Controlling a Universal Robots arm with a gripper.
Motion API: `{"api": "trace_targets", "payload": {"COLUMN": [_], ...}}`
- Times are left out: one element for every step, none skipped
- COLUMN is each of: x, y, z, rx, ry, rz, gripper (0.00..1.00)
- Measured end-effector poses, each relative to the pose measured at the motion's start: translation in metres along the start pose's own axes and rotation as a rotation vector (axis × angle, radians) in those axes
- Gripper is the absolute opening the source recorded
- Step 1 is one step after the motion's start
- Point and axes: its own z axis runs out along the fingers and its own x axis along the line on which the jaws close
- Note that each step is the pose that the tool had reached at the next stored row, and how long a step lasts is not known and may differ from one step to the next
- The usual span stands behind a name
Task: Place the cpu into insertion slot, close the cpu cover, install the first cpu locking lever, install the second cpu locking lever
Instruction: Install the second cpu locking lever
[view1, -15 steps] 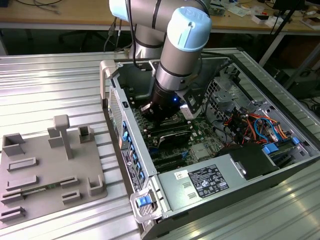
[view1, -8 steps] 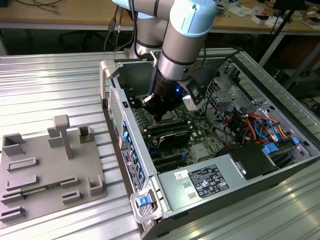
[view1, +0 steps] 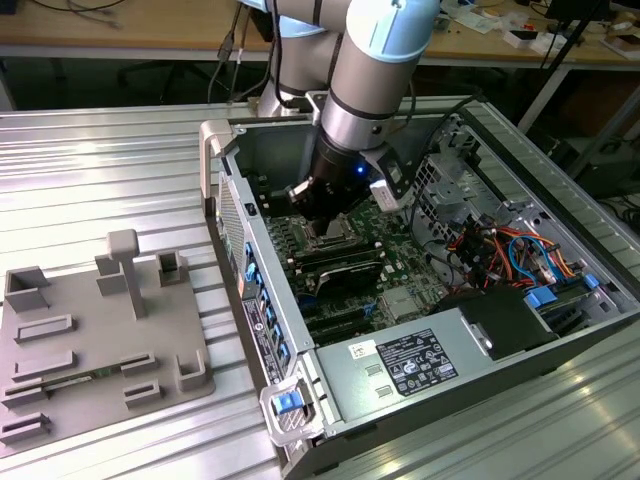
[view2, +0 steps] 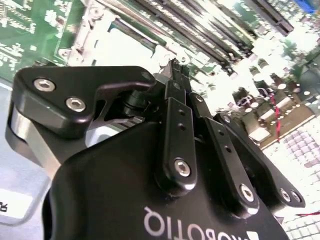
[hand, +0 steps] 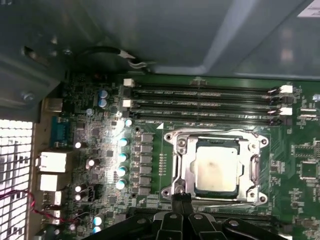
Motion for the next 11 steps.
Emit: {"api": "trace_targets", "payload": {"x": [-0.0023,-0.006,-0.0079,-0.0096,-0.0103,-0.0103,-0.0103,-0.0104,-0.0103,-0.0103,-0.0104], "y": [0.0013,0.003,0.0039,0.0049,0.0056,0.0057,0.0057,0.0058,0.0059,0.0059,0.0059], "z": [0.0001,0.0002,0.0002,0.0003,0.0003,0.0003,0.0003,0.0003,0.0003,0.0003,0.0003], "rx": [0.0,-0.0001,-0.0001,0.0,0.0,-0.0001,0.0,0.0,0.0,-0.0001,0.0], "ry": [-0.0001,0.0,0.0,0.0,0.0,0.0,0.0,0.0,0.0,-0.0001,-0.0001], "rz": [0.0,0.0,0.0,0.0,0.0,0.0,0.0,0.0,0.0,0.0,0.0], "gripper": [0.11,0.11,0.11,0.11,0.11,0.11,0.11,0.11,0.11,0.11,0.11]}}
